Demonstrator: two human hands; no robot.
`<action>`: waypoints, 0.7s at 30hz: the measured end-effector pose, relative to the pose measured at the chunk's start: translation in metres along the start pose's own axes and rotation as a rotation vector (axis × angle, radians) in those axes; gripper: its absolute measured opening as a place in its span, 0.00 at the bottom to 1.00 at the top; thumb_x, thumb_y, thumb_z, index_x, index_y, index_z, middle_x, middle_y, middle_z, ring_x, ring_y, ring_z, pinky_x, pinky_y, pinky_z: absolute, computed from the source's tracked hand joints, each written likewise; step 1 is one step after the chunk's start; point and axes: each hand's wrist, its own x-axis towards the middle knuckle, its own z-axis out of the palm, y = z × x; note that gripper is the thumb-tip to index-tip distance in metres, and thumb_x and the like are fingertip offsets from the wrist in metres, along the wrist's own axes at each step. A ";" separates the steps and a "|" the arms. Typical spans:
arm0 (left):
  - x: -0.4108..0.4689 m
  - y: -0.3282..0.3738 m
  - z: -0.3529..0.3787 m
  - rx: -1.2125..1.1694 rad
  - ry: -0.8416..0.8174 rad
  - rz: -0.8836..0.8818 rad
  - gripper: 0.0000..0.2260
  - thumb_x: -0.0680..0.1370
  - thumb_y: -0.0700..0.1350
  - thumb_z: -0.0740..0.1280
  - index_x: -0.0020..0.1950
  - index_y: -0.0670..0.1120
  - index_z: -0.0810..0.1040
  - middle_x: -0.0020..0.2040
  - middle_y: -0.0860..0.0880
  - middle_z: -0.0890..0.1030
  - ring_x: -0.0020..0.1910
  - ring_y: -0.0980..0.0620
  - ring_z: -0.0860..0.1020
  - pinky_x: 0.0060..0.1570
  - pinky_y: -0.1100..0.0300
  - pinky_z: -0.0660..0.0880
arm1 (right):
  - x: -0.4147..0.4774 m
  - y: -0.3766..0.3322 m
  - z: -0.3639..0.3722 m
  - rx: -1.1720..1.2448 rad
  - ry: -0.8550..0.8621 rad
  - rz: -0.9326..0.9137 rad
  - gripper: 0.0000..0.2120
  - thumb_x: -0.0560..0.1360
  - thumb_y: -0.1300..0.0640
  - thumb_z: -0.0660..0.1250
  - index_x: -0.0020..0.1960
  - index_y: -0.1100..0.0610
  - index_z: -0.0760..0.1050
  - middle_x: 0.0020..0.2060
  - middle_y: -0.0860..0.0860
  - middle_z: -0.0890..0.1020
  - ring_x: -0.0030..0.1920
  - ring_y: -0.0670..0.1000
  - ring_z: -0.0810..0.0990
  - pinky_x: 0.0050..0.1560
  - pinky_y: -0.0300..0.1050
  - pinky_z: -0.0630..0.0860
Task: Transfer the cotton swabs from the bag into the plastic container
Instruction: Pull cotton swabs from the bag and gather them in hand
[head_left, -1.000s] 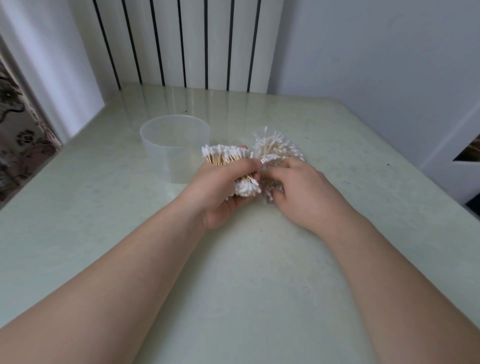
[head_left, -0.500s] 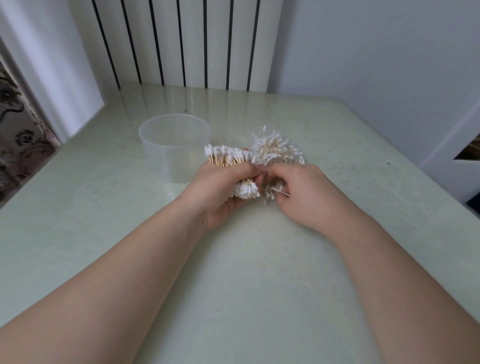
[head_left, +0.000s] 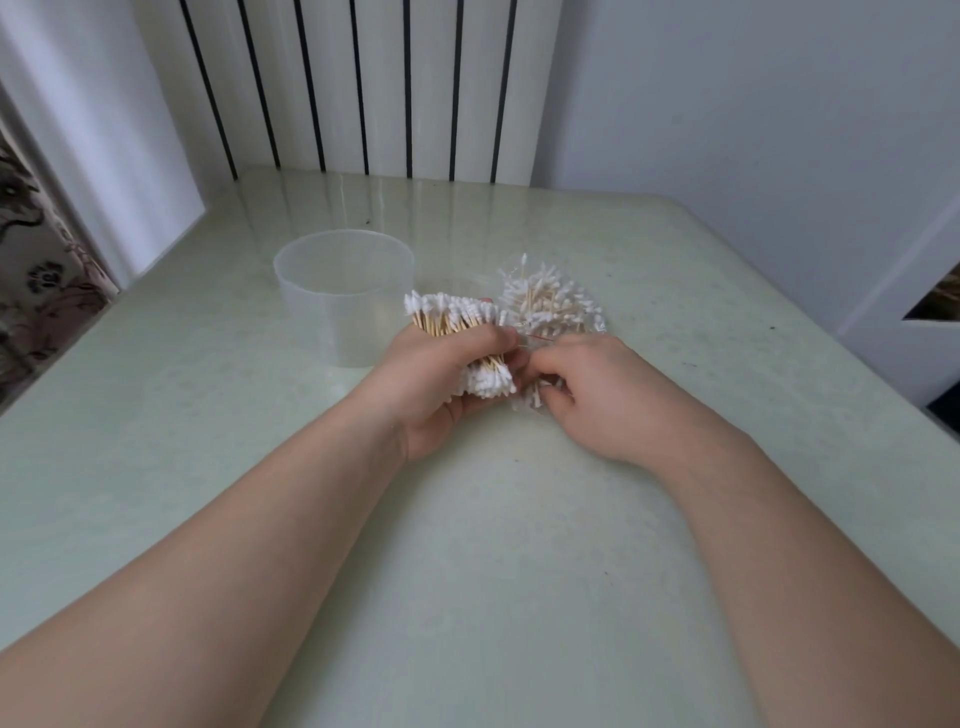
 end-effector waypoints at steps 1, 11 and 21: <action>0.002 -0.001 -0.001 0.010 0.018 -0.008 0.04 0.76 0.33 0.71 0.47 0.42 0.82 0.47 0.40 0.85 0.45 0.48 0.85 0.48 0.51 0.84 | 0.000 0.000 0.001 0.003 -0.003 0.009 0.14 0.77 0.61 0.63 0.56 0.47 0.82 0.48 0.49 0.77 0.50 0.51 0.75 0.54 0.44 0.72; 0.005 -0.003 -0.002 0.037 0.032 0.004 0.05 0.76 0.34 0.71 0.49 0.43 0.81 0.51 0.39 0.86 0.49 0.47 0.85 0.55 0.43 0.81 | -0.003 -0.005 -0.002 0.101 0.121 0.229 0.08 0.72 0.59 0.68 0.45 0.46 0.81 0.37 0.42 0.81 0.43 0.48 0.81 0.48 0.42 0.78; 0.008 -0.003 -0.003 -0.044 0.097 0.124 0.06 0.76 0.31 0.70 0.46 0.42 0.79 0.41 0.42 0.82 0.43 0.47 0.84 0.42 0.53 0.82 | -0.010 -0.008 -0.016 0.197 0.213 0.289 0.10 0.73 0.60 0.70 0.48 0.45 0.85 0.34 0.45 0.81 0.35 0.45 0.79 0.41 0.32 0.76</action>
